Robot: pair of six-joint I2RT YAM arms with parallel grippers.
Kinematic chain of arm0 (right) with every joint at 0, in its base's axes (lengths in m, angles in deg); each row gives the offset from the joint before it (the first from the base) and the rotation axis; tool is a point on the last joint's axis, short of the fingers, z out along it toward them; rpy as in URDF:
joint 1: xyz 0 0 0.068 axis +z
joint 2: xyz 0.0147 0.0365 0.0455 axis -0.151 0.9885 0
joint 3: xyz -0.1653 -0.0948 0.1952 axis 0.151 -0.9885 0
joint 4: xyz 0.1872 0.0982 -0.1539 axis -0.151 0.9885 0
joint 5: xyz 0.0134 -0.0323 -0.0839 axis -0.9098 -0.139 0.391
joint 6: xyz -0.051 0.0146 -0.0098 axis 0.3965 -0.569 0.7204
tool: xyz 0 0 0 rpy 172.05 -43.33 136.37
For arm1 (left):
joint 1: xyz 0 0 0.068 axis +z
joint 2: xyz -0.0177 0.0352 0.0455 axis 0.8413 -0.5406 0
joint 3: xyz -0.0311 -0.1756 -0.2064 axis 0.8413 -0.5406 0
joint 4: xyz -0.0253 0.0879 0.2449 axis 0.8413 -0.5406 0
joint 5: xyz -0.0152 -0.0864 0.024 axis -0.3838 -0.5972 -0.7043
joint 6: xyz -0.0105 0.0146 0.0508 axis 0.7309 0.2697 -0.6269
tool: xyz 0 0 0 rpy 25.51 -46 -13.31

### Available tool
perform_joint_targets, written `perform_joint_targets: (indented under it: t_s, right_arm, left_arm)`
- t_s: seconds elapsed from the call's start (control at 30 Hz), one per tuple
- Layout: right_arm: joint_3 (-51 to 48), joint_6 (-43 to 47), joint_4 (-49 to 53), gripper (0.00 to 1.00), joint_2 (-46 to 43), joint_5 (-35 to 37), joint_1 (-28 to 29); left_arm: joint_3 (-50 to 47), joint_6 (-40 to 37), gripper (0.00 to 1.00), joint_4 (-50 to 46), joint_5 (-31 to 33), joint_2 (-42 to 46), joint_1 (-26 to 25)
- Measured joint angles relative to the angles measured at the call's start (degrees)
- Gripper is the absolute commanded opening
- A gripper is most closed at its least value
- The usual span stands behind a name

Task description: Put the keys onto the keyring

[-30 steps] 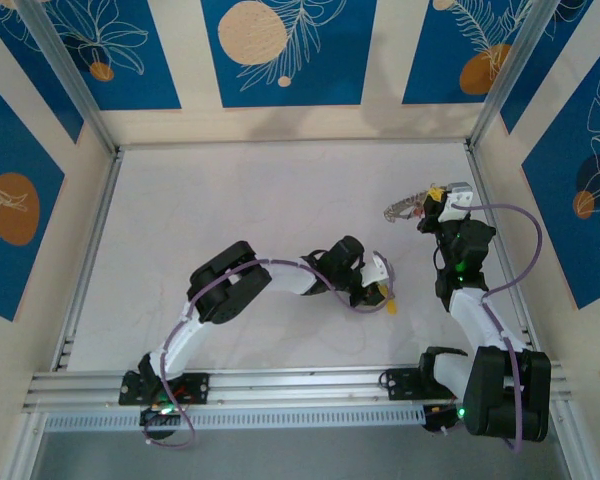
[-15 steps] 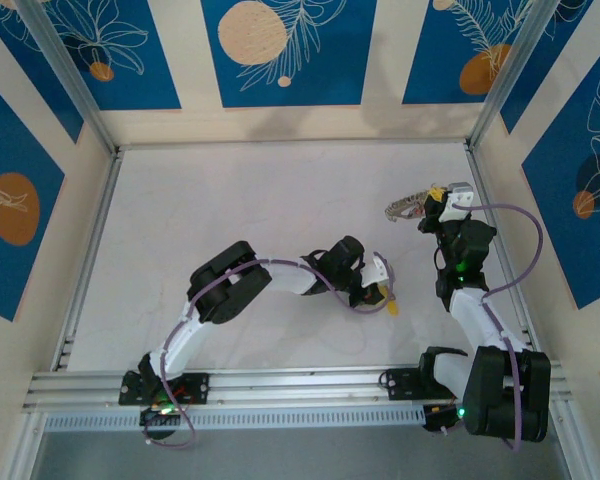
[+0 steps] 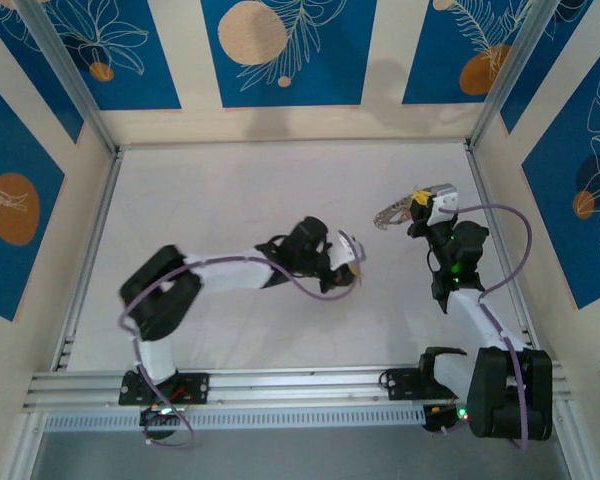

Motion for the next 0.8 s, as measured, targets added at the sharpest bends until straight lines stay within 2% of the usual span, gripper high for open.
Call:
perform_joint_targets:
  t_s: [0.17,0.37,0.5,0.63,0.8]
  right_arm:
    - [0.0,5.11,-0.2,0.0,0.07,-2.86,5.88]
    - [0.0,12.63,-0.15,0.0,0.81,-9.29,11.91]
    - [0.02,17.66,0.35,0.0,1.84,-15.37,16.55]
    - [0.17,22.88,2.49,0.0,2.91,-22.62,21.44]
    - [2.23,28.09,6.75,0.0,4.79,-29.66,27.87]
  left_arm:
    - [-3.58,-1.92,0.0,-8.39,4.85,14.91,3.3]
    - [-3.65,-5.42,0.0,-22.01,8.76,28.2,9.05]
    - [-2.64,-9.27,0.0,-29.55,10.4,32.94,12.7]
    - [-2.38,-13.42,0.0,-34.42,11.28,34.91,14.1]
    - [-6.03,-18.82,0.0,-33.0,10.8,38.05,14.62]
